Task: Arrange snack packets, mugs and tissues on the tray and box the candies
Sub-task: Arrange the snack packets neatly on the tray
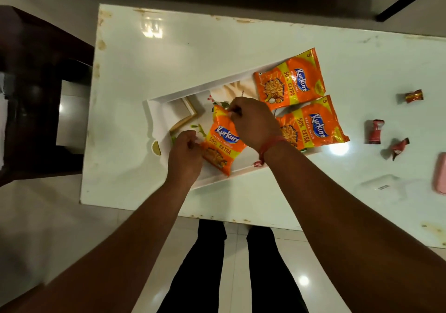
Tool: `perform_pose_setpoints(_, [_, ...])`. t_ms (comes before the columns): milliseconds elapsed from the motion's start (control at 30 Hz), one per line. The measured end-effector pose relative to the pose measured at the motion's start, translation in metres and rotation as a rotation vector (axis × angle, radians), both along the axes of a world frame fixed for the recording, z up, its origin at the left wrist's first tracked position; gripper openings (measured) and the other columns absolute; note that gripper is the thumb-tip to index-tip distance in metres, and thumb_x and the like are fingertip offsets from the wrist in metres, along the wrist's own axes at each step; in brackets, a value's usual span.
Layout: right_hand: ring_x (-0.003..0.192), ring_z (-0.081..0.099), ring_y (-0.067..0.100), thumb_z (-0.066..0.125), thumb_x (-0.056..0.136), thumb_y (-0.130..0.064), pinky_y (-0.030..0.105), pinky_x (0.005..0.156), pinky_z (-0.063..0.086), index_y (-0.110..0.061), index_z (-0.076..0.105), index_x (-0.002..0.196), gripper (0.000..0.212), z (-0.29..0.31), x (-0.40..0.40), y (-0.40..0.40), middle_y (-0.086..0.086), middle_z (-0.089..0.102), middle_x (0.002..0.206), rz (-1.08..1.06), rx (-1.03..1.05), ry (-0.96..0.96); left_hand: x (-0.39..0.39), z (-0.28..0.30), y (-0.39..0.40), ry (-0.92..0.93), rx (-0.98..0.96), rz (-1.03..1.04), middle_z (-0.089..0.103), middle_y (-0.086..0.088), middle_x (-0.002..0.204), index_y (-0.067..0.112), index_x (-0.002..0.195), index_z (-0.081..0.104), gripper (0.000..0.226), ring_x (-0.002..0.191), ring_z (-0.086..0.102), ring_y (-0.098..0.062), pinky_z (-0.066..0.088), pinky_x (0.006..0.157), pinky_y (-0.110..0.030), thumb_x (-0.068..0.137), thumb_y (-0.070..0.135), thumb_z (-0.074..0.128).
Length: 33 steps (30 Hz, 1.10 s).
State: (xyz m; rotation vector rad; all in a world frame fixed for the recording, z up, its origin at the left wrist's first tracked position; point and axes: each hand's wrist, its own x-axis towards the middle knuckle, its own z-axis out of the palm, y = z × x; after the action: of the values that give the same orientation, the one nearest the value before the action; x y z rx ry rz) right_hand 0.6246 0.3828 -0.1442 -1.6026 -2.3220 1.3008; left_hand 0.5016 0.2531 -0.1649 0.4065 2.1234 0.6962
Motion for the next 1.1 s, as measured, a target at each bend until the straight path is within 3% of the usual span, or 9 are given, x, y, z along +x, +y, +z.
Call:
perform_pose_setpoints(133, [0.091,0.061,0.020,0.056,0.094,-0.011,0.029,0.076,0.046,-0.016,0.062,0.092,0.008,0.002,0.029,-0.006,0.003,0.068,0.096,-0.277,0.007,0.087,0.009,0.000,0.011,0.038,-0.084,-0.028,0.059,-0.007,0.127,0.016,0.128,0.055,0.031,0.110,0.058,-0.025,0.053,0.092,-0.039,0.098,0.018,0.047])
perform_pose_setpoints(233, [0.083,0.057,0.015,0.055,0.095,-0.015,0.024,0.071,0.040,-0.021,0.056,0.091,0.008,0.002,0.043,-0.005,0.004,0.068,0.097,-0.365,0.032,0.069,0.027,0.009,0.030,-0.052,0.016,-0.070,0.068,0.004,0.106,0.028,0.116,0.061,0.028,0.093,0.065,-0.015,0.054,0.067,-0.020,0.091,0.016,0.054])
perform_pose_setpoints(267, [0.082,0.058,0.016,0.055,0.096,-0.017,0.024,0.070,0.040,-0.019,0.057,0.092,0.005,0.002,0.048,-0.002,0.005,0.069,0.098,-0.380,0.047,0.056,0.035,0.014,0.038,-0.085,0.054,-0.090,0.069,0.012,0.093,0.036,0.104,0.063,0.026,0.088,0.067,-0.013,0.055,0.061,-0.023,0.085,0.018,0.057])
perform_pose_setpoints(333, [0.084,0.061,0.019,0.053,0.096,-0.019,0.027,0.070,0.044,-0.014,0.061,0.098,0.009,0.004,0.058,0.005,0.007,0.070,0.099,-0.397,0.098,0.024,0.049,0.017,0.053,-0.106,0.086,-0.151,0.070,0.007,0.085,0.038,0.092,0.064,0.027,0.086,0.070,-0.021,0.059,0.063,-0.038,0.073,0.020,0.055])
perform_pose_setpoints(433, [0.093,0.065,0.023,0.051,0.097,-0.020,0.030,0.075,0.049,-0.015,0.062,0.103,0.014,0.010,0.073,0.017,0.007,0.070,0.102,-0.412,0.146,-0.019,0.065,0.007,0.070,-0.101,0.074,-0.252,0.064,-0.019,0.107,0.018,0.111,0.061,0.040,0.102,0.063,-0.039,0.055,0.081,-0.060,0.072,0.017,0.057])
perform_pose_setpoints(533, [0.098,0.065,0.025,0.051,0.096,-0.019,0.035,0.081,0.053,-0.017,0.062,0.107,0.016,0.014,0.088,0.027,0.007,0.070,0.109,-0.402,0.174,-0.067,0.079,0.003,0.085,-0.103,0.072,-0.331,0.062,-0.019,0.116,0.012,0.118,0.060,0.037,0.106,0.064,-0.033,0.053,0.091,-0.053,0.081,0.010,0.069])
perform_pose_setpoints(767, [0.103,0.065,0.026,0.052,0.094,-0.020,0.036,0.086,0.055,-0.016,0.065,0.103,0.017,0.018,0.108,0.040,0.007,0.071,0.113,-0.436,0.186,-0.073,0.103,0.005,0.096,0.118,-0.049,-0.591,0.057,-0.021,0.126,0.007,0.124,0.055,0.033,0.126,0.044,-0.036,0.035,0.108,-0.045,0.093,0.015,0.052])
perform_pose_setpoints(933, [0.107,0.062,0.029,0.052,0.096,-0.025,0.045,0.090,0.054,-0.014,0.064,0.108,0.020,0.015,0.112,0.045,0.009,0.069,0.117,-0.396,0.185,-0.092,0.110,0.006,0.102,0.144,-0.092,-0.575,0.050,-0.021,0.132,0.010,0.128,0.053,0.038,0.129,0.036,-0.036,0.031,0.108,-0.042,0.092,0.019,0.052])
perform_pose_setpoints(1100, [0.108,0.062,0.026,0.052,0.097,-0.028,0.043,0.094,0.053,-0.014,0.063,0.111,0.022,0.014,0.117,0.047,0.006,0.068,0.119,-0.396,0.191,-0.035,0.110,0.007,0.097,0.133,-0.028,-0.518,0.061,-0.018,0.118,0.009,0.114,0.059,0.026,0.120,0.045,-0.036,0.038,0.101,-0.044,0.090,0.015,0.054])
